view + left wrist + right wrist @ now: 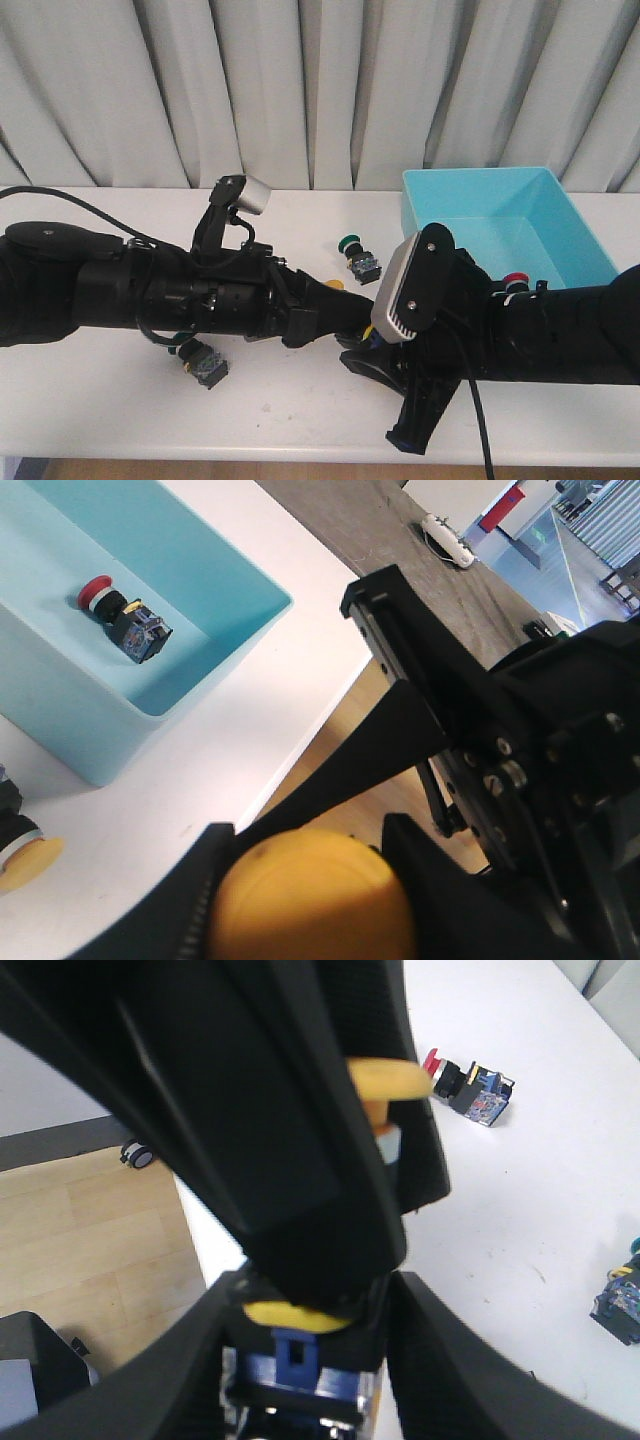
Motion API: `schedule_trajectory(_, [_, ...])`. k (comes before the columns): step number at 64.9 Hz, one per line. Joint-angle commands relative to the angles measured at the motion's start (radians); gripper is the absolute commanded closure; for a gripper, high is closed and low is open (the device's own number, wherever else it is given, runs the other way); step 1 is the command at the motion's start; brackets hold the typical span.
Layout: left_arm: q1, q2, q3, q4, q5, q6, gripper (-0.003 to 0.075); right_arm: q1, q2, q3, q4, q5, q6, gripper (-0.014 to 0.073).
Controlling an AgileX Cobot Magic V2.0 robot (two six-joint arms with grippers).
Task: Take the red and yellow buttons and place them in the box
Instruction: 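Pass the yellow button from the left gripper to the right gripper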
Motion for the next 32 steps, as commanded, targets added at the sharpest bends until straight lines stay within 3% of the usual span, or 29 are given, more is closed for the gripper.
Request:
schedule_trajectory(1, [-0.001,-0.035,-0.026,-0.061,0.033,-0.001,0.0518,0.001,-0.02,-0.024,0.032,-0.011,-0.008,0.0405])
schedule_trajectory(20, [0.0,-0.037,-0.026,0.028,0.044,0.009,0.016,0.0,-0.02,-0.024,0.031,-0.018,-0.007,0.0405])
schedule_trajectory(27, [0.0,-0.038,-0.026,0.088,0.06,0.009,0.0093,0.0,-0.02,-0.024,0.028,-0.033,0.003,0.0405])
schedule_trajectory(32, [0.001,-0.04,-0.027,0.143,0.059,0.009,0.0087,0.0,-0.02,-0.024,0.004,-0.063,0.025,0.0405])
